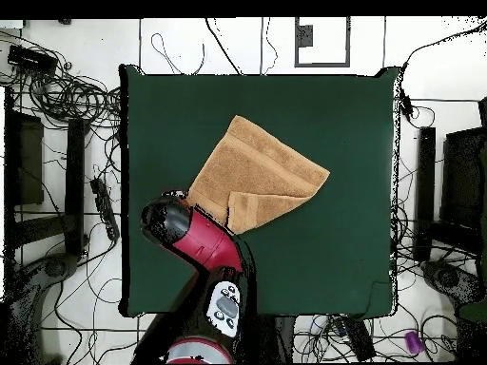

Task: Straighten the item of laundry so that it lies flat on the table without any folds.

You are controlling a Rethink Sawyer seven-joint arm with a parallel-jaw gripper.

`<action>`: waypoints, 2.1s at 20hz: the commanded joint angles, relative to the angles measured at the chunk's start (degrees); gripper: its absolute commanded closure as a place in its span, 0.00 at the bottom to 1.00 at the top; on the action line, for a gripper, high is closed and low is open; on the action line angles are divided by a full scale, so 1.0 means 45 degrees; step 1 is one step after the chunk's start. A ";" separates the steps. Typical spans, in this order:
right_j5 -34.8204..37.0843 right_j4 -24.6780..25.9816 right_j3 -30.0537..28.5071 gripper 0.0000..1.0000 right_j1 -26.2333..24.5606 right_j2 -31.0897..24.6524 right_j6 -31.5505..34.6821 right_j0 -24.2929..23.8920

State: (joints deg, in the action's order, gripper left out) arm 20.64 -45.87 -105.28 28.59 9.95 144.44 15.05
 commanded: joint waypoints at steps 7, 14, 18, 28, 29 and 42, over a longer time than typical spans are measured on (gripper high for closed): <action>0.0165 0.3716 0.0372 0.00 -0.1120 -0.0029 -0.0798 -0.2481; 0.0339 0.5316 0.0358 0.00 -0.0788 0.0683 -0.0158 -0.3168; -0.0127 0.5722 0.0217 0.00 -0.0858 0.0586 0.0216 -0.3706; -0.1783 0.6205 0.0273 0.00 -0.1811 -0.0151 0.0860 -0.4843; -0.1808 0.6217 0.0283 0.00 -0.1837 -0.0145 0.0902 -0.4838; -0.1065 0.5995 0.0416 0.00 -0.1761 0.0159 0.1111 -0.4423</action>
State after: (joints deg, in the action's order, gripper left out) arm 14.12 -19.62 -104.92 23.18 15.15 144.44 -7.09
